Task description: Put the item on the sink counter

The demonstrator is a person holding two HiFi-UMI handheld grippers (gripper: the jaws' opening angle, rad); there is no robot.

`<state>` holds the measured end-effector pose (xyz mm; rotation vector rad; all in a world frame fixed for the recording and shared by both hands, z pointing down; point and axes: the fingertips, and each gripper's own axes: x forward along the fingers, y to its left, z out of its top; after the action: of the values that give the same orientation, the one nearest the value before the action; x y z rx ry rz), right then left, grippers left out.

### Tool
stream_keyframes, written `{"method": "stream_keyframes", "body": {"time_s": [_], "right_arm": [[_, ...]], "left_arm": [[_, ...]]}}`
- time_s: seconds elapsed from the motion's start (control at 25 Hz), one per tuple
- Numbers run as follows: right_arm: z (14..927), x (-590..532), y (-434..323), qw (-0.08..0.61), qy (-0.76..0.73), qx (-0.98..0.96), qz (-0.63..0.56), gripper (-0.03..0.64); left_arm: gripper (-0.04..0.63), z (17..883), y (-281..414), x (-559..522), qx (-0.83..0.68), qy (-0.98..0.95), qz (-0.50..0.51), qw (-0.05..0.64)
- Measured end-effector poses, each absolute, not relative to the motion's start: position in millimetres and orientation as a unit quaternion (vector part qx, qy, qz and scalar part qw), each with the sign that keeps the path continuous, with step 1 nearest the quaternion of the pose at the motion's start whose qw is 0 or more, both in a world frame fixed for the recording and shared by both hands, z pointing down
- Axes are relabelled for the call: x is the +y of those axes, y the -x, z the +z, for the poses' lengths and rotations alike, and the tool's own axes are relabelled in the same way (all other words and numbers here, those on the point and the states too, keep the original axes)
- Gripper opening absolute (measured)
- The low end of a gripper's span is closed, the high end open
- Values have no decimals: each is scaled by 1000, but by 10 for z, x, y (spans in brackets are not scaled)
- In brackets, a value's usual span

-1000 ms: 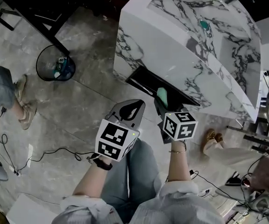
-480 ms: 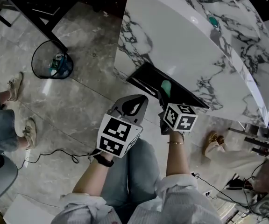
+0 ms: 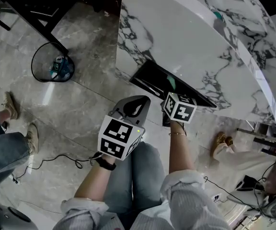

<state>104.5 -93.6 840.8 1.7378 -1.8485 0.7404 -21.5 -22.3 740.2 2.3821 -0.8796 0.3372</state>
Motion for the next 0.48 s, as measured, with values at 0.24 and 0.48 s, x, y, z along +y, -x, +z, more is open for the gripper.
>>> {"method": "stream_keyframes", "body": {"time_s": [0.24,0.48], "right_arm": [[8357,-981,-1042,240,-640,-677,272,134],[8375,-917,-835,239,-613,-695,290,153]], "left_arm": [[20,7386,141,-176,-325,-890,133,290],[20,7358,25,-136,-320,-889,144,294]]}}
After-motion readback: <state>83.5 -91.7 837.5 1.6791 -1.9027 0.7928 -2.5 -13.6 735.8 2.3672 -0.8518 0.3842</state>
